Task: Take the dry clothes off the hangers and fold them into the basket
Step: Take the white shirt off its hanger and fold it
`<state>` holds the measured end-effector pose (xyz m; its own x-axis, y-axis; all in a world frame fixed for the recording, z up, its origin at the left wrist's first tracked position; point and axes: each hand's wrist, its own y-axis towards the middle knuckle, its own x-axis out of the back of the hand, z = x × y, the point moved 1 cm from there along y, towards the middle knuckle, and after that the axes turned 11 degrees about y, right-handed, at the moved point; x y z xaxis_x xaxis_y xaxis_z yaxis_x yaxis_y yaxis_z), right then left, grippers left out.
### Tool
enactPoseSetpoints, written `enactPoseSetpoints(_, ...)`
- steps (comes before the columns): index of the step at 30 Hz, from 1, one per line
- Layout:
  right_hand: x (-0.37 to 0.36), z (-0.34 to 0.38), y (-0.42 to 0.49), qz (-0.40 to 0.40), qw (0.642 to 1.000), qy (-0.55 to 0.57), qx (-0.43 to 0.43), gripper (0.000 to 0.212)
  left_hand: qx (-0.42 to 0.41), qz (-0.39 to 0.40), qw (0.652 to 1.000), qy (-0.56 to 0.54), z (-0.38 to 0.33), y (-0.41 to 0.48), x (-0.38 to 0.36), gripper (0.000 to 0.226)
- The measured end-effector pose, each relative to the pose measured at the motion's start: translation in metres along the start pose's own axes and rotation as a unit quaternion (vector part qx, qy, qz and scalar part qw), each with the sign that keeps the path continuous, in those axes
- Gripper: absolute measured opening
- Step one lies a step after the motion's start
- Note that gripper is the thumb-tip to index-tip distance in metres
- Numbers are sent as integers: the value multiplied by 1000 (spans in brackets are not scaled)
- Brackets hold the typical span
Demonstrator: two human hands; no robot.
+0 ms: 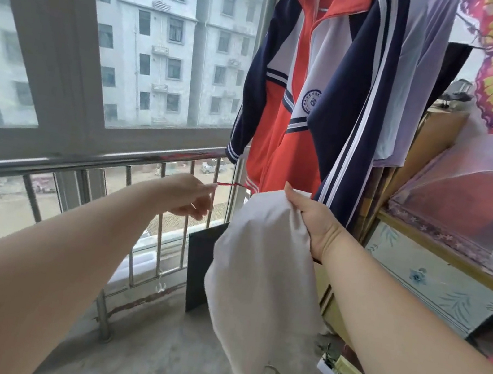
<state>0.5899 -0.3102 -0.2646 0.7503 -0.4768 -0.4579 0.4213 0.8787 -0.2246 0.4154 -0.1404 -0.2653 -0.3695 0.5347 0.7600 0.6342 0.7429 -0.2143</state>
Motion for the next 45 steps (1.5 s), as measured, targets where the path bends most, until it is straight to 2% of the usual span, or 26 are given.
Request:
enactPoseSetpoints(1,1,0,1,-3,1000,7,7,63,16,28,999,-15,2,0,-5,51)
enactPoseSetpoints(4,2,4,3,-3,999,17,46,51,45,104,993,-45,7,-5,-22,52)
enactPoseSetpoints(6,1,5,6,5,998,30,52,50,59,125,988,-74,12,-3,-31,51)
enactPoseSetpoints(8,-3,9,5,15,998,34,53,37,80,144,982,-92,16,-2,-40,45)
enactPoseSetpoints(9,-4,12,6,27,997,41,56,37,79,173,976,-102,16,-3,-45,40)
enactPoseSetpoints(12,-9,16,4,69,995,48,52,52,30,282,944,-171,9,-15,-63,22)
enactPoseSetpoints(15,-8,15,5,72,996,33,43,46,-70,326,904,-267,-5,-25,-73,28)
enactPoseSetpoints(17,-7,15,1,60,997,27,48,34,-138,321,876,-332,-13,-26,-70,33)
enactPoseSetpoints(21,1,18,-2,56,995,34,75,28,-195,249,803,-505,-11,-14,-55,49)
enactPoseSetpoints(24,2,18,-1,47,996,34,74,31,-168,187,784,-568,-13,-8,-48,47)
enactPoseSetpoints(27,1,17,5,-6,997,29,77,39,-100,128,783,-601,-14,0,-45,37)
enactPoseSetpoints(30,4,12,12,-62,995,10,71,49,-22,50,789,-612,-9,12,-43,55)
enactPoseSetpoints(33,8,8,20,-97,992,-16,78,55,39,-65,828,-555,-1,19,-37,93)
enactPoseSetpoints(34,10,7,24,-109,990,-29,84,56,41,-85,842,-531,0,18,-35,97)
enactPoseSetpoints(36,11,6,28,-126,986,-45,95,55,30,-101,858,-502,-1,18,-33,85)
enactPoseSetpoints(39,18,4,37,-178,977,-68,97,63,33,-126,850,-510,-2,16,-28,56)
enactPoseSetpoints(40,22,3,43,-198,972,-72,100,68,34,-129,855,-501,-2,16,-27,53)
enactPoseSetpoints(43,29,6,48,-272,949,-108,114,59,25,-95,889,-447,-10,13,-23,51)
enactPoseSetpoints(45,21,13,40,-288,942,-118,126,60,31,-79,900,-428,-18,8,-17,48)
